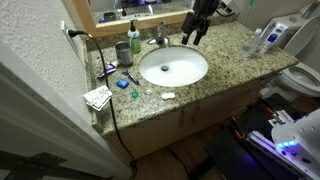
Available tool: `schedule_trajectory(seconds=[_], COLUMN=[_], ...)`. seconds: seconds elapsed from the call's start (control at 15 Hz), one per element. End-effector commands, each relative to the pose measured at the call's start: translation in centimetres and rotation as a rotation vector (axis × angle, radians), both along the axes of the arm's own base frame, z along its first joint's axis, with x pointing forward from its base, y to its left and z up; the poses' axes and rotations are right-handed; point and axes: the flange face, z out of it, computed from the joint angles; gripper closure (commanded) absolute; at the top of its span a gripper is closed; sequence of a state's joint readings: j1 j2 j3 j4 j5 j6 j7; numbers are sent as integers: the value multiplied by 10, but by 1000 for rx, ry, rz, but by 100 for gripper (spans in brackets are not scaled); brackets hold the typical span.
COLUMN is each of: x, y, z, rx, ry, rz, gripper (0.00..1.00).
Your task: Put the clear cap upside down then put it on top of the right white object
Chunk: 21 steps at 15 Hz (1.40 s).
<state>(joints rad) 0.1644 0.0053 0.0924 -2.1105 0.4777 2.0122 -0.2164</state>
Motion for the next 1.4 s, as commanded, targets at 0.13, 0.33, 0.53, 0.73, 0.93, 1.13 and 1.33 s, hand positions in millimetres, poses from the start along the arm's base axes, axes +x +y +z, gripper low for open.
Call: schedule_trajectory(seconds=[0.13,0.33,0.53,0.73,0.93,1.13,1.33], x=[14,24,32,26,16,11,16], y=[30,49,49,85,89,109,109], z=[-9,-15,-36,-34,-36,-32,-56], rx=[118,150,78,46,43,31,-1], ry=[112,162,308,441,468,524,653], rz=[31,49,-92,-208,-215,-224,-313], gripper=[0,0,0,0,0,0,0])
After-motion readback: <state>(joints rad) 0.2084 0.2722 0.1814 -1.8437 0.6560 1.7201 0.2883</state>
